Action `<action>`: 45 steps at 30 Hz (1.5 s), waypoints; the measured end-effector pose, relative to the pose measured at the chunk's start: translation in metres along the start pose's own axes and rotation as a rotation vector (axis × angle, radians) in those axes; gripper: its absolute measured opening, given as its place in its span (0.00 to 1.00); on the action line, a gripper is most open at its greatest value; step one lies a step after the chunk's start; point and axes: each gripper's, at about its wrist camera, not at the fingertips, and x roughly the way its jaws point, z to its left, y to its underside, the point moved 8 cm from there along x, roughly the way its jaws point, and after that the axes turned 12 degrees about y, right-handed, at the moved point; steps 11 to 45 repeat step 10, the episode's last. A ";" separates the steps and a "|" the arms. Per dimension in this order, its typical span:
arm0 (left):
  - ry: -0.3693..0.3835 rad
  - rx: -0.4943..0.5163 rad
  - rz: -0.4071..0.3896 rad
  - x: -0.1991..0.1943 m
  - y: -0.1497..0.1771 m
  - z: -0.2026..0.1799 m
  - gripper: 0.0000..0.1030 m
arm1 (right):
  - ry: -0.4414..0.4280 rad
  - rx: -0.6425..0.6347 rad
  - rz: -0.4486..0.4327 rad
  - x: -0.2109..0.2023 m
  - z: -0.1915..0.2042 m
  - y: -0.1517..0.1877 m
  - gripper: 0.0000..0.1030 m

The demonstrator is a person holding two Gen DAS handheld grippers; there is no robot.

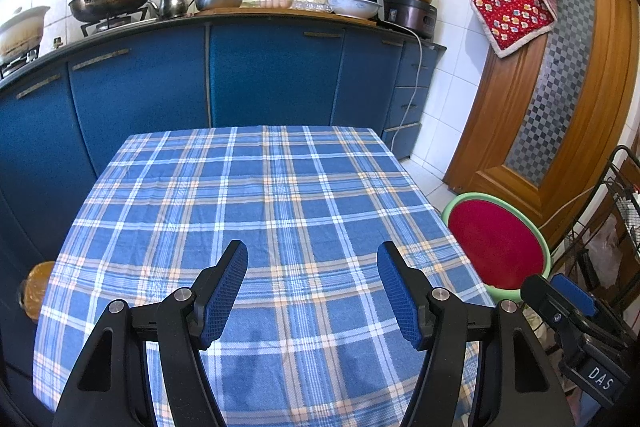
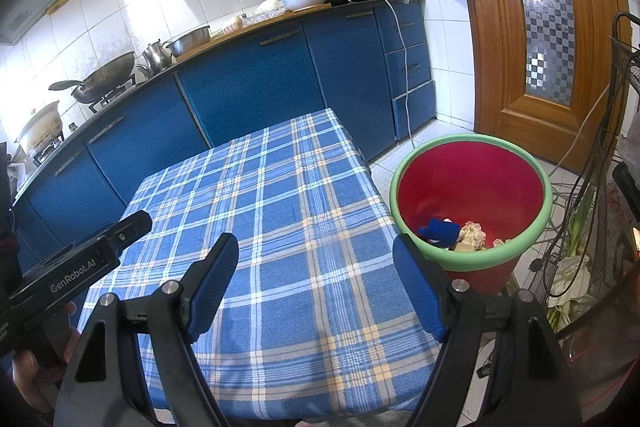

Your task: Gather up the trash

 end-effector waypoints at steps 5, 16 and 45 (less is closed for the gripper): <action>-0.001 -0.002 0.001 -0.001 0.000 0.000 0.67 | 0.000 -0.002 0.001 0.000 0.000 0.000 0.77; -0.002 0.001 0.003 0.000 0.000 0.000 0.67 | -0.001 -0.001 0.001 0.000 0.000 0.000 0.77; -0.002 0.001 0.003 0.000 0.000 0.000 0.67 | -0.001 -0.001 0.001 0.000 0.000 0.000 0.77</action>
